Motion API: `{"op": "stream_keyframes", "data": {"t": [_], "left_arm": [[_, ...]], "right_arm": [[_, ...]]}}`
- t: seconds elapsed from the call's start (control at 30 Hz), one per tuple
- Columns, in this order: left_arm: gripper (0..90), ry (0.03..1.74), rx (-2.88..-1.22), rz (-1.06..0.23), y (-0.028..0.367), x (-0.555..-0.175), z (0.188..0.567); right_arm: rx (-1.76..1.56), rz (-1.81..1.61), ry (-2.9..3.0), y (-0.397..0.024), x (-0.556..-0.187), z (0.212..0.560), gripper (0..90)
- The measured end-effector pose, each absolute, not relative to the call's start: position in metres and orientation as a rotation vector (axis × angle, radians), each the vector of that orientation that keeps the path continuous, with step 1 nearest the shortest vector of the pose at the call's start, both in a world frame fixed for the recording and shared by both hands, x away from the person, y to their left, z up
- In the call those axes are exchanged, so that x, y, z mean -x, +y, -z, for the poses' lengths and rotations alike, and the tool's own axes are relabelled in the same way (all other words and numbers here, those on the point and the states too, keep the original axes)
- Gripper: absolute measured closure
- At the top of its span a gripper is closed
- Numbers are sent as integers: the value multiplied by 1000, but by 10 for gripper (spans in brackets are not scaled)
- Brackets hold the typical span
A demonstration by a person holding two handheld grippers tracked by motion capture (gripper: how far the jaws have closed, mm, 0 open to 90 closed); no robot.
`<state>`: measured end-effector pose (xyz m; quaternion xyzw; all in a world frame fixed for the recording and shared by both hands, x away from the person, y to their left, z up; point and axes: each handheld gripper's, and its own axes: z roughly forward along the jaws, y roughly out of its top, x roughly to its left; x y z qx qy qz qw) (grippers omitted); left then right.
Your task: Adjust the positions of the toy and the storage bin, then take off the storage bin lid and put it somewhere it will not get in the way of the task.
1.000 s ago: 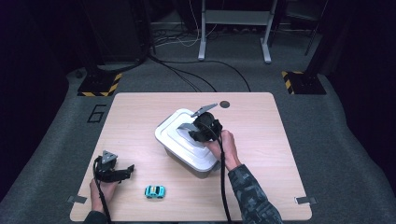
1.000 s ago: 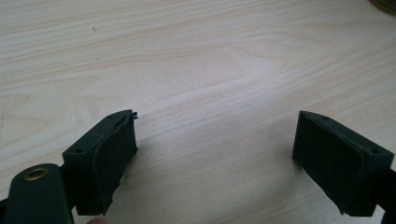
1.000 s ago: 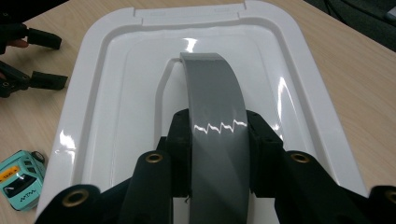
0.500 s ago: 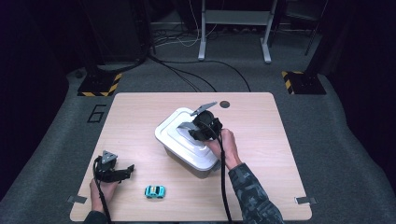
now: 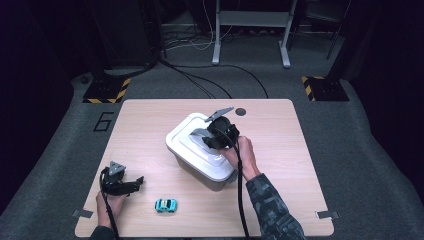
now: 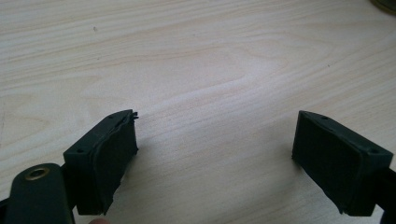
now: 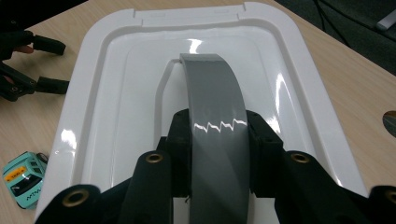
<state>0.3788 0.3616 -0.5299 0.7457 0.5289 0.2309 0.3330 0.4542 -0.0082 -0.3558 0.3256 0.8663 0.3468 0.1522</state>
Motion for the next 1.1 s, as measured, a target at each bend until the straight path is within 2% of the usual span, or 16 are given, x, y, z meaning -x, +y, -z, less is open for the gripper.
{"op": "stream_keyframes", "data": {"t": [0.47, 1.1], "left_arm": [[134, 1383, -1946, -604, 361, -379, 530], [134, 1384, -1943, -604, 361, -379, 530]], "right_arm": [[-941, -997, 2448, -22, -452, 342, 668], [-1036, -985, 2359, -61, -449, 325, 668]]}}
